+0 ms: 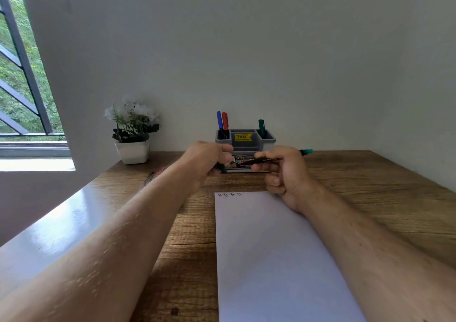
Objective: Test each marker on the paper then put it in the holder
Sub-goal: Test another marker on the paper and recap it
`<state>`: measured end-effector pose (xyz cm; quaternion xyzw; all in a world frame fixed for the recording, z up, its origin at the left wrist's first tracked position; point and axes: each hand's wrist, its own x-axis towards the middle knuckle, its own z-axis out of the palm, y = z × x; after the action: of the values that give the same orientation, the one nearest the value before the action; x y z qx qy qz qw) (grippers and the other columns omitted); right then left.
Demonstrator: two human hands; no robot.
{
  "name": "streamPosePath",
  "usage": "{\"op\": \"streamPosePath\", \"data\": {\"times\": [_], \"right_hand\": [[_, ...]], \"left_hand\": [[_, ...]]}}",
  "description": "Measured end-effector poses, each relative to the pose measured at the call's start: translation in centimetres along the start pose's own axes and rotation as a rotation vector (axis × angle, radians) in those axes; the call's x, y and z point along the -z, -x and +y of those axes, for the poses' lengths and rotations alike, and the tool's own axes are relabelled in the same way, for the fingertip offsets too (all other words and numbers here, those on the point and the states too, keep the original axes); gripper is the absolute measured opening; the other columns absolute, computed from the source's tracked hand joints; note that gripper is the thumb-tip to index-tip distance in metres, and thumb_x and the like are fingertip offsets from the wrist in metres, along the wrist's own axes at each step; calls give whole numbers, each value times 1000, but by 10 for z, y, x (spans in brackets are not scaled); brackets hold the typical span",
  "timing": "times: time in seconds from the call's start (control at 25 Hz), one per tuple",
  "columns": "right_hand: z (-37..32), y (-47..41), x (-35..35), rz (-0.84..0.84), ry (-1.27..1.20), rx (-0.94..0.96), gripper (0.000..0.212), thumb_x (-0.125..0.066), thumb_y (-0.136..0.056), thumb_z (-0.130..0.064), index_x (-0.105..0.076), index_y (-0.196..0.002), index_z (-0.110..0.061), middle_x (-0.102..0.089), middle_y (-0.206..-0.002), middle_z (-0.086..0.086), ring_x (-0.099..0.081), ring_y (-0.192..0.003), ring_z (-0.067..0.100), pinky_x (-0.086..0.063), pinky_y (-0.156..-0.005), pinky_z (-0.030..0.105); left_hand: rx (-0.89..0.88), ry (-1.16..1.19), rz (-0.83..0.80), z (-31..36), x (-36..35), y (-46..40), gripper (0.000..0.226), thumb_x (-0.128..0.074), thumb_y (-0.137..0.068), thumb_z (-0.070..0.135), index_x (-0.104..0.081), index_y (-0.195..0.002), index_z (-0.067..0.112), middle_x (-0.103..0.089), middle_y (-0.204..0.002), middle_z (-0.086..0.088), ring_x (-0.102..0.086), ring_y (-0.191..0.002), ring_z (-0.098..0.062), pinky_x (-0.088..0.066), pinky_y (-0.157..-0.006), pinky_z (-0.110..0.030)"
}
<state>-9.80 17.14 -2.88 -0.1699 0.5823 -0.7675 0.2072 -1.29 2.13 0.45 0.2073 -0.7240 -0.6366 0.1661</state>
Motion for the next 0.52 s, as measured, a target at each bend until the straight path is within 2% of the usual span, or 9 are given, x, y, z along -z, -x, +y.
{"op": "streamPosePath", "data": {"times": [0.08,0.2,0.4,0.52], "right_hand": [[-2,0,2,31,-128,6,22,-46,-86,-20,-64,-81,-8,-71,-76,14,-28,-32,8,-17,-33,13],[-4,-1,2,58,-208,15,15,-45,-85,-18,-51,-73,-11,-73,-78,16,-25,-30,9,-17,-33,12],[-4,-2,2,50,-159,-1,20,-45,-88,-17,-53,-70,-12,-74,-74,14,-24,-28,8,-15,-33,12],[-3,-3,1,39,-140,0,21,-46,-89,-17,-55,-71,-12,-74,-76,13,-24,-28,8,-16,-33,13]], "left_hand": [[27,191,54,-1,0,-1,15,-61,-91,0,-70,-100,8,-69,-111,-15,-65,-94,-19,-57,-74,-27],[90,355,97,-3,1,-3,14,-60,-93,2,-70,-103,3,-67,-109,-15,-67,-94,-20,-58,-66,-22],[119,444,104,-6,-2,-6,16,-60,-94,4,-70,-106,3,-66,-111,-17,-68,-96,-22,-58,-65,-23],[112,444,96,-6,-4,-6,15,-60,-94,4,-71,-104,3,-66,-112,-17,-67,-97,-22,-57,-58,-21]]}}
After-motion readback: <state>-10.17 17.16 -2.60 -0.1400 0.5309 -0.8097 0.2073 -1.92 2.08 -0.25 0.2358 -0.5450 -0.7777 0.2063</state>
